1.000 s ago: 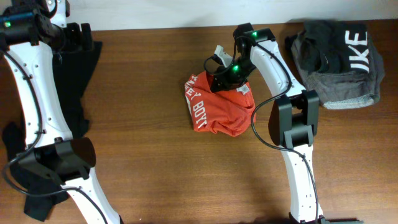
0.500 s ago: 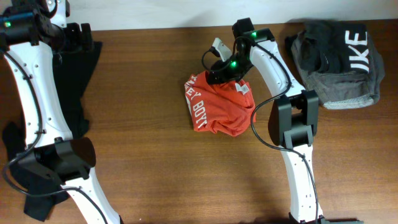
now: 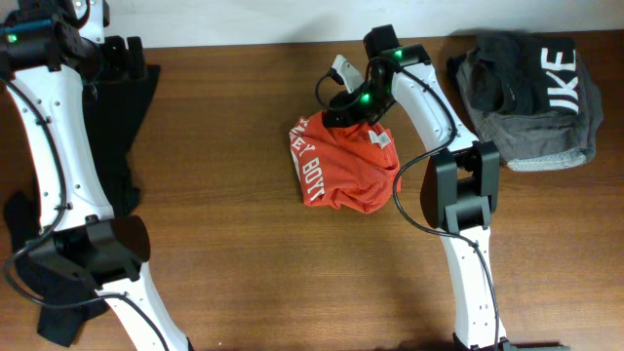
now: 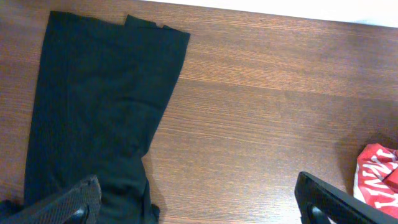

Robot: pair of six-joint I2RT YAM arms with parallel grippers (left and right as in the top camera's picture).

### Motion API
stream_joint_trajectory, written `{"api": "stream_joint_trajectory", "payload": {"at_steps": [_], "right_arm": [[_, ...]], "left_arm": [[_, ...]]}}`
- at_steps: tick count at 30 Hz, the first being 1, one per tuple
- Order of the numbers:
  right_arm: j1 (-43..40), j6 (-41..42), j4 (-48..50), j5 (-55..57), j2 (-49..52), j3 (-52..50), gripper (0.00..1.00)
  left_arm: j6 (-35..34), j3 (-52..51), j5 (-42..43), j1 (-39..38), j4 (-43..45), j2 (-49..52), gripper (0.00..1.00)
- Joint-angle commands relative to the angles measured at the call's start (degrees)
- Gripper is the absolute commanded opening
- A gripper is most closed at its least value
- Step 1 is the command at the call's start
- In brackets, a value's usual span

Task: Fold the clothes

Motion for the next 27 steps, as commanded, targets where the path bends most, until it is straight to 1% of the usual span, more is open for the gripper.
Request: {"api": "stream_joint_trajectory", "payload": {"at_steps": [1, 5, 8, 14, 21, 25, 26, 27], "right_arm": [[0.4, -5.5, -2.1, -1.9, -0.7, 0.9, 0.41], [0.9, -10.3, -5.1, -2.7, -0.7, 0.9, 0.41], [1.3, -13.2, -5.4, -2.7, -0.7, 0.9, 0.41], [0.4, -12.4, -2.0, -3.8, -0.7, 0.9, 0.41], [1.7, -12.5, -4.1, -4.1, -0.6, 0.7, 0.41], [4.3, -12.4, -6.3, 0.0, -0.1, 0.6, 0.40], [4.8, -12.4, -6.8, 0.7, 0.1, 0.6, 0.40], [5.1, -12.3, -7.4, 1.5, 0.2, 0.5, 0.36]], "left_arm": [[1.1, -0.2, -0.4, 0.4, -0.1, 0.2, 0.99], [1.1, -0.2, -0.4, 0.4, -0.1, 0.2, 0.99], [1.1, -0.2, -0.4, 0.4, -0.1, 0.2, 0.99], [1.1, -0.2, -0.4, 0.3, 0.1, 0.2, 0.99], [1.1, -0.2, -0.4, 0.3, 0.1, 0.2, 0.99], [1.1, -0.2, -0.4, -0.1, 0.0, 0.2, 0.99], [1.1, -0.2, -0.4, -0.3, -0.2, 0.2, 0.99], [1.1, -0.2, -0.4, -0.4, -0.3, 0.2, 0.99]]}}
